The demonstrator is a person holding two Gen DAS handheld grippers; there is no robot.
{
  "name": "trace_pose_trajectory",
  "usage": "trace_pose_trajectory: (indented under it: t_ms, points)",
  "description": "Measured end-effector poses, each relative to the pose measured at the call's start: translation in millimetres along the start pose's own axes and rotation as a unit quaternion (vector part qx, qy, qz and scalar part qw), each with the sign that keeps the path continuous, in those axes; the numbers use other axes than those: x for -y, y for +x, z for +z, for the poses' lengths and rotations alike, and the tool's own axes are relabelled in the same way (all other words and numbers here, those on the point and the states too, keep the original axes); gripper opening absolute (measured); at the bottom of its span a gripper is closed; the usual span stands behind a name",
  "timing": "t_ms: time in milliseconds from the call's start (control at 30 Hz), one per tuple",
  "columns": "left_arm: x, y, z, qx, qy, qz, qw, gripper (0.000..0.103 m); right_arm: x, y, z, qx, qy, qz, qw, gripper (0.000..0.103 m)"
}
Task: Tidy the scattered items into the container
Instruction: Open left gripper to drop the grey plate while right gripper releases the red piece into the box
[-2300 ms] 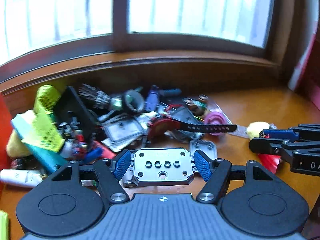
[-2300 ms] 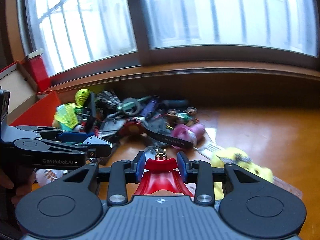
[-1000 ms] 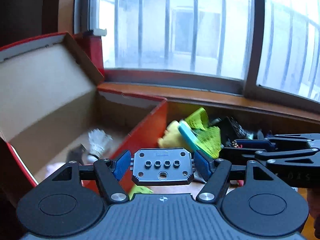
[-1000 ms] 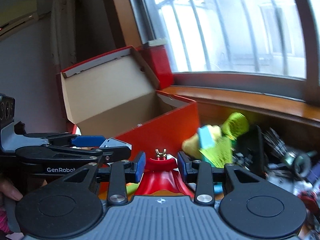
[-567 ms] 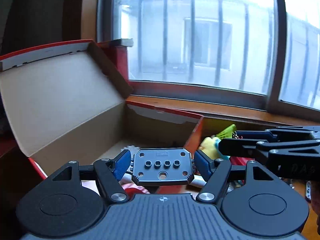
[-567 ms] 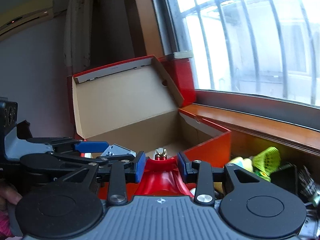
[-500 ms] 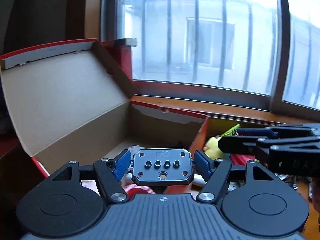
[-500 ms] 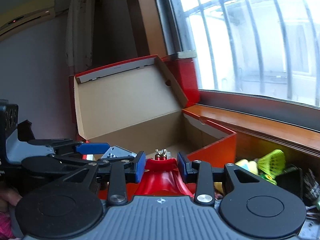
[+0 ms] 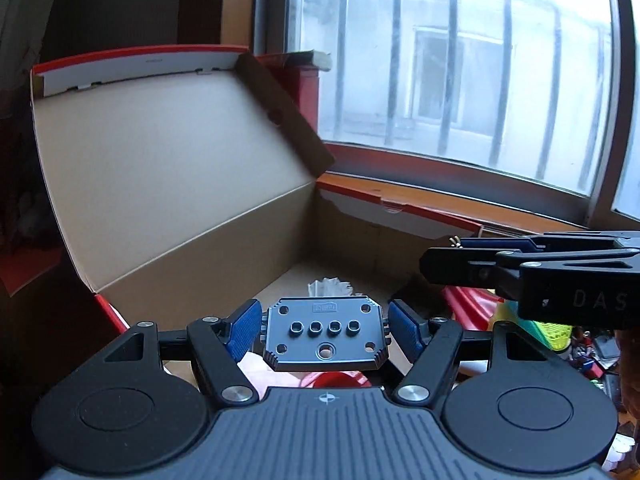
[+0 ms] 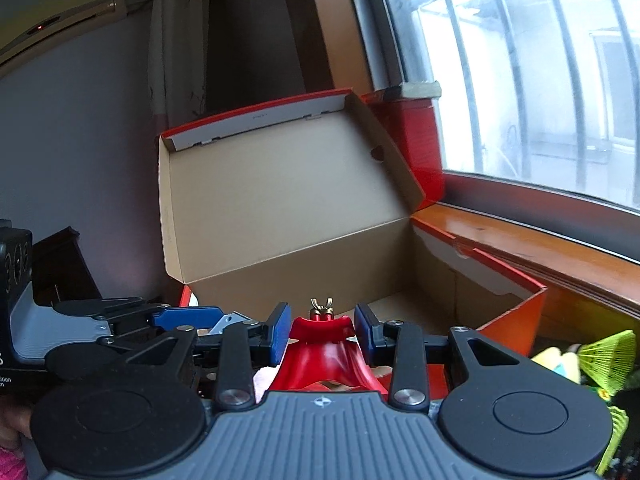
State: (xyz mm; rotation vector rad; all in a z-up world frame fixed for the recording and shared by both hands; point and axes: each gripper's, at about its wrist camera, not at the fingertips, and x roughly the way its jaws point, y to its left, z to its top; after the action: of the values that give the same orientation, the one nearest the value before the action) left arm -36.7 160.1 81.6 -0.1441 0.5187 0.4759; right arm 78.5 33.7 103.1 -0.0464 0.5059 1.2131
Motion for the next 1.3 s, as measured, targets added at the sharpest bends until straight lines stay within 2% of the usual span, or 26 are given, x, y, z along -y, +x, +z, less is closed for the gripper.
trace_pose_trajectory:
  t_ms: [467,733,1000,1200,1300]
  points:
    - [-8,37,2,-0.027,-0.005,0.011,0.9996,0.069,18,46,3,-0.021,0.021,0.001,1.000,0.037]
    - [-16,38,4,-0.025,0.000,0.022,0.9994,0.069,32,59,4,-0.030,0.034,-0.010,0.999,0.037]
    - [-39,43,10,-0.028,-0.017,0.055,0.9980,0.069,46,82,7,-0.038,0.047,-0.008,0.998,0.037]
    - [-43,54,19,-0.029,-0.016,0.060,0.9977,0.069,52,93,8,-0.039,0.042,-0.008,0.998,0.037]
    - [-41,59,21,-0.029,-0.016,0.057,0.9978,0.072,55,94,8,-0.036,0.042,-0.012,0.998,0.039]
